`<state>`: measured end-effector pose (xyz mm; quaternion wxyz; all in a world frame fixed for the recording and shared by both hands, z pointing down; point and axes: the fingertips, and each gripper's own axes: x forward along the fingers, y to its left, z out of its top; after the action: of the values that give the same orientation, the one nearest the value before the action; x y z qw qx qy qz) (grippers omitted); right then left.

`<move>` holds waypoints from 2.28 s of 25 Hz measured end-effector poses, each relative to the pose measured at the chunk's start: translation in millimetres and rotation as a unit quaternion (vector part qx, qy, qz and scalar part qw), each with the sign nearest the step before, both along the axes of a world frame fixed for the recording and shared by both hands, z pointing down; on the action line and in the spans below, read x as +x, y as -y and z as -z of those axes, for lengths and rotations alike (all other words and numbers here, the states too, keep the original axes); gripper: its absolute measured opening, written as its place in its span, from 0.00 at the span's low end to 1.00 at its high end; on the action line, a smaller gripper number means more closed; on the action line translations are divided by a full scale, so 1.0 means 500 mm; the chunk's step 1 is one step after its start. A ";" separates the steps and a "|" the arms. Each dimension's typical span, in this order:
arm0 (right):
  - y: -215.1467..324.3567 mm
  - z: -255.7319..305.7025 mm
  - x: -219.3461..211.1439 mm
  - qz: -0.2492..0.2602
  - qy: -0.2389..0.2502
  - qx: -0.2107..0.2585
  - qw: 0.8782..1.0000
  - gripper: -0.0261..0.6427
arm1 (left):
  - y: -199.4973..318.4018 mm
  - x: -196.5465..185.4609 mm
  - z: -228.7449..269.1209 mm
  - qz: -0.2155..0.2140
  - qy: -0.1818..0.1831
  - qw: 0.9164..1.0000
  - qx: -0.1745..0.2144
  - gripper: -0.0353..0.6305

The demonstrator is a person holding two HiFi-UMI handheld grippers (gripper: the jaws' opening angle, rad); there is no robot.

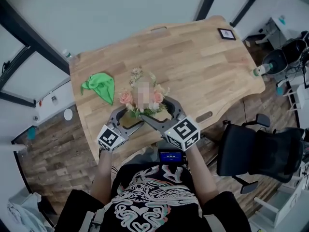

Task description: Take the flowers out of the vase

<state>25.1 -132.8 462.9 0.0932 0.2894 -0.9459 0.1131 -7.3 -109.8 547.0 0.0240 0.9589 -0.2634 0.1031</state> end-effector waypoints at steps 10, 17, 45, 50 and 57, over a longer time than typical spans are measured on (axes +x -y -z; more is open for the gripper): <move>0.015 -0.007 -0.016 0.018 0.001 0.016 1.000 0.52 | 0.022 0.057 0.018 -0.048 -0.012 0.999 0.018 0.52; 0.019 0.009 -0.018 0.003 0.010 0.040 0.999 0.32 | 0.041 0.064 0.010 -0.033 0.000 0.999 0.025 0.52; 0.015 0.063 0.000 -0.035 0.038 0.046 0.998 0.16 | 0.033 0.058 0.007 -0.037 0.000 0.999 0.015 0.51; 0.019 0.090 0.012 -0.046 0.052 0.049 0.996 0.16 | 0.032 0.059 0.007 -0.036 -0.001 0.999 0.013 0.51; 0.010 0.113 -0.001 -0.039 0.043 0.059 0.997 0.16 | 0.033 0.056 0.007 -0.035 -0.002 0.999 0.014 0.51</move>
<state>24.6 -137.8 406.5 0.0306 0.3257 -0.9422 0.0726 20.8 -126.3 543.2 0.0074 0.9680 -0.2309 0.0983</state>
